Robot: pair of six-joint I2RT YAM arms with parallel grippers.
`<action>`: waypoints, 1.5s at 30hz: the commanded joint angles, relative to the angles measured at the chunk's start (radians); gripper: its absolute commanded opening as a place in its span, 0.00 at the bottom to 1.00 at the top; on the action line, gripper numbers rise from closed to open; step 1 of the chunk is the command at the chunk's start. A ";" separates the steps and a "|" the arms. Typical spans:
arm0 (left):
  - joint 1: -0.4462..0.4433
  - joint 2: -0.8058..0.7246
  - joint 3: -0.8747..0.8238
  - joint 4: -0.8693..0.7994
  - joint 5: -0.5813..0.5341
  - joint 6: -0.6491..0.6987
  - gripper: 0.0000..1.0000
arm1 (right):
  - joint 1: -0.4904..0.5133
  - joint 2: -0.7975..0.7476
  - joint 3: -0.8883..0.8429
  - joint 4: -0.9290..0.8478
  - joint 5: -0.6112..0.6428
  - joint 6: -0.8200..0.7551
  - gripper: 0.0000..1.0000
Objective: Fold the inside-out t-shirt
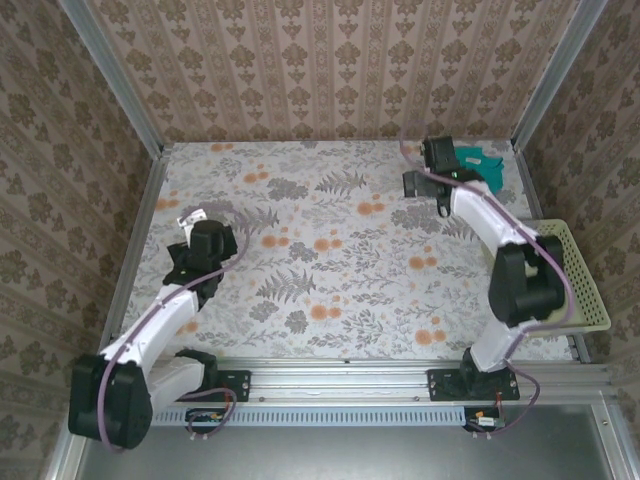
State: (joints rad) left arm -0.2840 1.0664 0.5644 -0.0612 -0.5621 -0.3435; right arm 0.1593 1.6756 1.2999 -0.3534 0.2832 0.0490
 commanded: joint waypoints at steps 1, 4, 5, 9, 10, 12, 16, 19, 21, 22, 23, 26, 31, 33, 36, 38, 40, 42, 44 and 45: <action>0.031 0.073 0.015 0.138 -0.076 0.141 1.00 | -0.014 -0.137 -0.254 0.268 -0.029 0.066 1.00; 0.057 0.127 0.032 0.160 -0.007 0.176 1.00 | -0.011 -0.253 -0.486 0.473 -0.037 0.050 1.00; 0.059 0.135 0.035 0.168 0.009 0.186 1.00 | -0.009 -0.276 -0.553 0.544 -0.040 0.025 1.00; 0.065 0.131 0.002 0.274 0.117 0.256 1.00 | -0.016 -0.300 -0.668 0.673 0.011 -0.024 1.00; 0.066 0.128 -0.012 0.301 0.147 0.286 1.00 | -0.021 -0.291 -0.682 0.705 0.004 -0.034 1.00; 0.066 0.132 -0.062 0.394 0.196 0.344 1.00 | -0.037 -0.265 -0.711 0.774 -0.031 -0.040 1.00; 0.099 0.183 -0.142 0.522 0.234 0.344 1.00 | -0.080 -0.219 -0.740 0.849 -0.126 -0.025 1.00; 0.119 0.214 -0.189 0.664 0.284 0.355 1.00 | -0.085 -0.239 -0.767 0.886 -0.154 -0.035 1.00; 0.131 0.239 -0.215 0.770 0.295 0.371 1.00 | -0.095 -0.258 -0.805 0.944 -0.180 -0.038 1.00; 0.131 0.247 -0.216 0.788 0.293 0.392 1.00 | -0.100 -0.263 -0.818 0.968 -0.193 -0.042 1.00; 0.133 0.259 -0.220 0.817 0.296 0.414 1.00 | -0.107 -0.249 -0.844 1.033 -0.204 -0.049 1.00; 0.162 0.336 -0.248 0.967 0.371 0.455 1.00 | -0.130 -0.179 -0.834 1.080 -0.259 -0.047 1.00; 0.180 0.493 -0.292 1.207 0.424 0.475 1.00 | -0.154 -0.156 -0.879 1.176 -0.303 -0.031 1.00; 0.190 0.470 -0.257 1.103 0.444 0.457 1.00 | -0.160 -0.145 -0.895 1.213 -0.309 -0.024 1.00; 0.206 0.473 -0.206 1.007 0.438 0.433 1.00 | -0.160 -0.145 -0.898 1.219 -0.312 -0.026 1.00; 0.220 0.481 -0.182 0.980 0.393 0.401 1.00 | -0.159 -0.143 -0.898 1.221 -0.310 -0.026 1.00; 0.238 0.477 -0.176 0.958 0.399 0.379 1.00 | -0.159 -0.143 -0.897 1.219 -0.308 -0.026 1.00; 0.241 0.476 -0.175 0.956 0.401 0.376 1.00 | -0.159 -0.141 -0.891 1.209 -0.283 -0.015 1.00; 0.241 0.478 -0.176 0.960 0.400 0.376 1.00 | -0.158 -0.141 -0.889 1.207 -0.268 -0.014 1.00; 0.241 0.476 -0.178 0.963 0.389 0.374 1.00 | -0.154 -0.142 -0.890 1.208 -0.255 -0.014 1.00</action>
State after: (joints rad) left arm -0.0456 1.5539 0.3752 0.9169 -0.1596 0.0601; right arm 0.0044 1.5219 0.4122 0.8223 0.0013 0.0254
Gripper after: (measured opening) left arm 0.997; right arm 0.999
